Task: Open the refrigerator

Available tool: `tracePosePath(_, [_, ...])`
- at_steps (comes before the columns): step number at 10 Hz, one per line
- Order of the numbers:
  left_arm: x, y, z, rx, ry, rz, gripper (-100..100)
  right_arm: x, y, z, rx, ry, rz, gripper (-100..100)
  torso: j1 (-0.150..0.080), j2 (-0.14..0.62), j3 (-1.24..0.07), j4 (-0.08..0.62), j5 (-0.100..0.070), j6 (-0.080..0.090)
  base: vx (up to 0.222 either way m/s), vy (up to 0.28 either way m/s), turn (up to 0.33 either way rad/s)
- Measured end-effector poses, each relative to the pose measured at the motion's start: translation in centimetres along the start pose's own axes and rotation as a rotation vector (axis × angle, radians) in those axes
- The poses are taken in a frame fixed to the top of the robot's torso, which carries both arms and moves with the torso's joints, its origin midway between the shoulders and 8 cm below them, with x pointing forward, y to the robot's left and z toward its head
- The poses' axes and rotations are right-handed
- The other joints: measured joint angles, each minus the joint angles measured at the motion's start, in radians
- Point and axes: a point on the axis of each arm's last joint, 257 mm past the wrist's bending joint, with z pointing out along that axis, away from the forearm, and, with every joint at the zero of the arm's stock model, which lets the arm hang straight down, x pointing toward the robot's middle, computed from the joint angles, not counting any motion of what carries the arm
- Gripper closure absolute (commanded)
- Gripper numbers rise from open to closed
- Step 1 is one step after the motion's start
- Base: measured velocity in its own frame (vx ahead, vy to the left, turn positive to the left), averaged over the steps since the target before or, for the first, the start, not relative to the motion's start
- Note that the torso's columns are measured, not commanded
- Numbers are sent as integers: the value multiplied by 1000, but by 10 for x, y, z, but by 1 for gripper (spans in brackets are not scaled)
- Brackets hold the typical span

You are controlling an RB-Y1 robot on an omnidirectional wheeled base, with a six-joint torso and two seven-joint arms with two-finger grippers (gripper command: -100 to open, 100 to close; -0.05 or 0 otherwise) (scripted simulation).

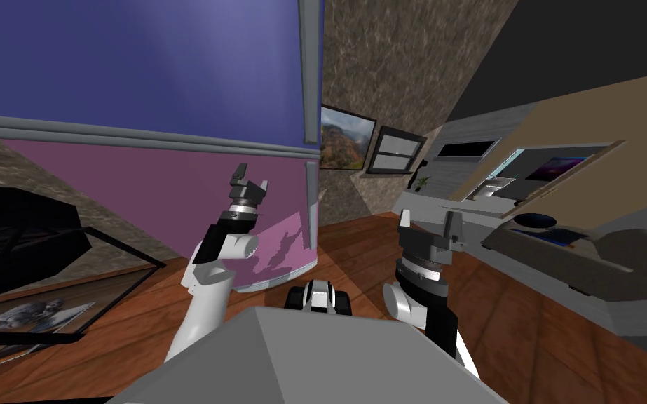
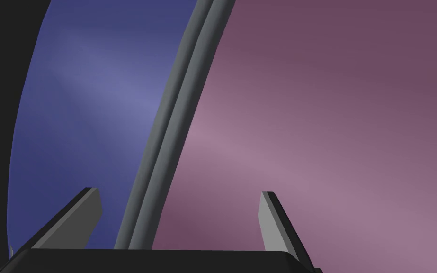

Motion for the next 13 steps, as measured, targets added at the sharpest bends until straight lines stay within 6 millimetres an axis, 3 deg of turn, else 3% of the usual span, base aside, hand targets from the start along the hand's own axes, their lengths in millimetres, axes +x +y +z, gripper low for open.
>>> tracePosePath(13, [-32, -71, 64, 68, -82, -69, -100, 0, 0, 0, 0, 0, 0, 0, 1, 2, 1, 1, 1, 0, 57, -142, 74])
